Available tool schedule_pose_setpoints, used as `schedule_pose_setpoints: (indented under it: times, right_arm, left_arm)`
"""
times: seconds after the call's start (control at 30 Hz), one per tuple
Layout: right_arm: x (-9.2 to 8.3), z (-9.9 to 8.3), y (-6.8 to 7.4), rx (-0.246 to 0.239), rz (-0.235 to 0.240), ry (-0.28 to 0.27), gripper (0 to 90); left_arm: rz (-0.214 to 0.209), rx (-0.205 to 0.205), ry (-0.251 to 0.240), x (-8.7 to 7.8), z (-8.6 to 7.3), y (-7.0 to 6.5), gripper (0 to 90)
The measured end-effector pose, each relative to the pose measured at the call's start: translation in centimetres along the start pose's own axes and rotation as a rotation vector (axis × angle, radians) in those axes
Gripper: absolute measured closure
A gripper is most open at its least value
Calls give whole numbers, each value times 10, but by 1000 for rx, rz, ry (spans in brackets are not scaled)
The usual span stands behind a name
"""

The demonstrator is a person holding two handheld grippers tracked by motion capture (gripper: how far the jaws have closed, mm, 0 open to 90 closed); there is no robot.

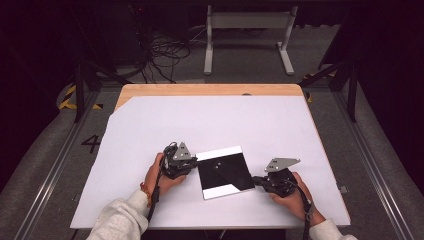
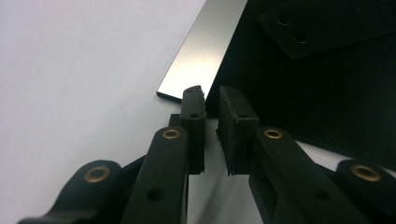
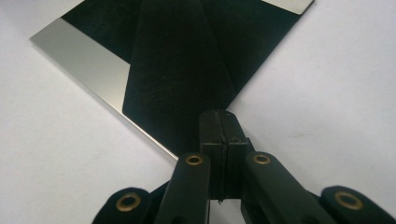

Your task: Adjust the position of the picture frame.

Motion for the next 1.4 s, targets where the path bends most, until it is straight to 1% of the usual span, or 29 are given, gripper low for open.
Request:
schedule_pose_setpoints:
  times: [0.13, 0.2, 0.23, 0.27, 0.3, 0.33, 0.37, 0.4, 0.43, 0.47, 0.53, 0.63, 0.67, 0.73, 0.77, 0.8, 0.83, 0.9, 1.03, 1.07, 1.13, 1.17, 1.23, 1.3, 1.33, 1.4]
  right_arm:
    - [0, -2, 6, -11, -11, 2, 900]
    - [1, -2, 7, -15, -4, 4, 900]
    - [1, -2, 7, -19, -1, 5, 900]
    - [1, -2, 7, -24, 0, 4, 900]
    - [1, -2, 7, -31, 1, 1, 900]
    - [1, -3, 6, -31, 7, -10, 900]
    - [1, -3, 6, -31, 7, -10, 900]
    - [1, -4, 6, -30, 12, -19, 900]
    - [1, -5, 6, -54, 7, -26, 893]
    - [0, -6, 7, -68, 6, -26, 877]
    - [-2, -7, 7, -64, 17, -20, 853]
    - [-3, -8, 9, -71, 17, -15, 853]
    - [-3, -9, 9, -71, 18, -13, 853]
    - [-5, -10, 13, -84, 25, 1, 854]
    - [-6, -11, 14, -85, 26, 2, 855]
    - [-6, -11, 14, -85, 26, 2, 855]
    - [-6, -13, 17, -90, 26, 5, 863]
    - [-6, -15, 20, -93, 30, 2, 876]
    - [-6, -15, 20, -87, 38, -6, 896]
    - [-6, -16, 21, -88, 39, -7, 898]
    - [-5, -15, 21, -89, 41, -7, 900]
    - [-5, -15, 21, -90, 42, -6, 900]
    - [-5, -16, 21, -92, 44, -7, 900]
    - [-5, -16, 21, -92, 46, -10, 900]
    - [-5, -16, 20, -91, 49, -12, 900]
    - [-5, -16, 21, -92, 46, -11, 900]
  left_arm:
    - [12, 14, 9, 3, 4, 1, 817]
    - [29, 35, -1, 5, 5, 0, 817]
    - [48, 33, -7, 6, 5, 1, 827]
    - [41, 16, -14, 7, 4, 2, 834]
    - [29, 9, -22, 5, 4, 2, 835]
    - [19, 7, -25, 3, 4, 2, 835]
    - [19, 7, -25, 3, 4, 2, 836]
    - [8, 6, -29, -2, 3, 1, 836]
    - [2, 3, -34, -8, 2, 1, 836]
    - [-1, 1, -38, -14, 1, 1, 835]
    - [-18, -3, -42, -26, -4, -1, 827]
    - [-39, 2, -46, -41, -11, -9, 822]
    - [-52, 5, -47, -46, -14, -13, 820]
    - [-76, 33, -45, -58, -19, -25, 818]
    - [-104, 34, -47, -64, -22, -32, 817]
    - [-104, 34, -47, -64, -22, -32, 817]
    - [-119, 43, -49, -68, -24, -38, 817]
    - [-147, 42, -41, -73, -28, -49, 823]
    - [-193, 51, -30, -73, -26, -65, 822]
    - [-197, 73, -26, -71, -25, -69, 819]
    - [-210, 88, -19, -68, -23, -75, 816]
    - [-202, 105, -13, -66, -22, -77, 813]
    - [-192, 119, -2, -61, -22, -78, 812]
    - [-217, 102, 1, -58, -23, -78, 837]
    - [-207, 118, 7, -58, -23, -79, 838]
    - [-184, 135, 5, -59, -23, -81, 843]
Point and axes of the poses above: each handheld gripper's, and its own axes: x roughly forward along the jaws, z roughly out of its top, y roughly to its left, the point moved 4 cm from there along x, roughly forward along the jaws, and after that the axes turned 15 degrees about z, right-handed, at the moved point
